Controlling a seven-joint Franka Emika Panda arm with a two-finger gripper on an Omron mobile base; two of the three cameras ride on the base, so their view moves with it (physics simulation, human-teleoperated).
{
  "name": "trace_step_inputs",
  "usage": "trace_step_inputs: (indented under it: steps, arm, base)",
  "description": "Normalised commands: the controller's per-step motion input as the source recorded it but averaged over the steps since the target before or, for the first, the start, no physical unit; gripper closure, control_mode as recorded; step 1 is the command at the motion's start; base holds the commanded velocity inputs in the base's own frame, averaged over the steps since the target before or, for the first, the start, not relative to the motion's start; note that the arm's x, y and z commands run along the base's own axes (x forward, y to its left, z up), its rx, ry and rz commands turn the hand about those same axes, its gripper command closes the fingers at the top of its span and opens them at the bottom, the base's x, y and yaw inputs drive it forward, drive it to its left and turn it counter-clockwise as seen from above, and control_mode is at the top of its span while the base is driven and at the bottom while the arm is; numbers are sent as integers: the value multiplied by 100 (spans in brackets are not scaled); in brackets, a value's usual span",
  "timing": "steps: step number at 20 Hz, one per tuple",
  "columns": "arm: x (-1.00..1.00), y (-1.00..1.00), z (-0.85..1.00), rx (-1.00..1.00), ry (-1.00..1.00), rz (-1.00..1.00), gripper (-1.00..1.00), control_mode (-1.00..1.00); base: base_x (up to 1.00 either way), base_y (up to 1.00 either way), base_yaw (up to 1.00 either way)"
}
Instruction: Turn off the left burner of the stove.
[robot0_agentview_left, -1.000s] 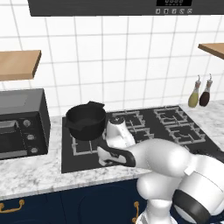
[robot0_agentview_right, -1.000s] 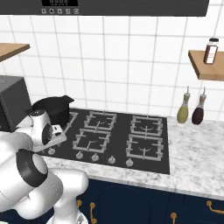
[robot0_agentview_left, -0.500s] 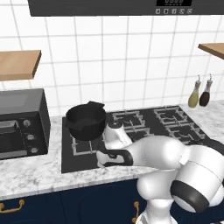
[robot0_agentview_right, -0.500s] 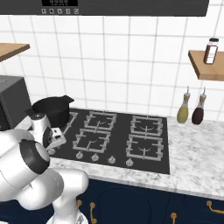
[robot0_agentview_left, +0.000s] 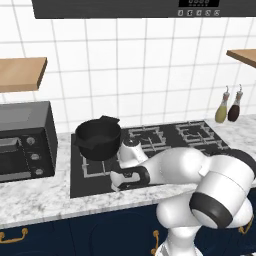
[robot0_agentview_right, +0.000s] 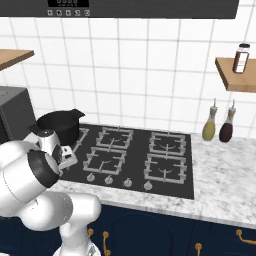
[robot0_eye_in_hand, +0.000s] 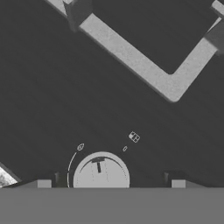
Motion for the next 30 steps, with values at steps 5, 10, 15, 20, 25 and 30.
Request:
trace_step_inputs:
  steps: [5,10,15,20,25,30]
  arm:
    - [0,0,0,0,0,-1,100,-100]
    - [0,-13,0,12,0,-23,100,-100]
    - [0,-42,0,25,0,-50,100,-100]
    - [0,-45,0,27,0,-69,100,-100]
    - [13,-20,-4,19,0,-87,100,-100]
    - [17,-11,-4,15,0,-94,100,-100]
  base:
    - [0,0,0]
    - [0,0,0]
    - [0,0,0]
    - [0,0,0]
    - [0,0,0]
    - [0,0,0]
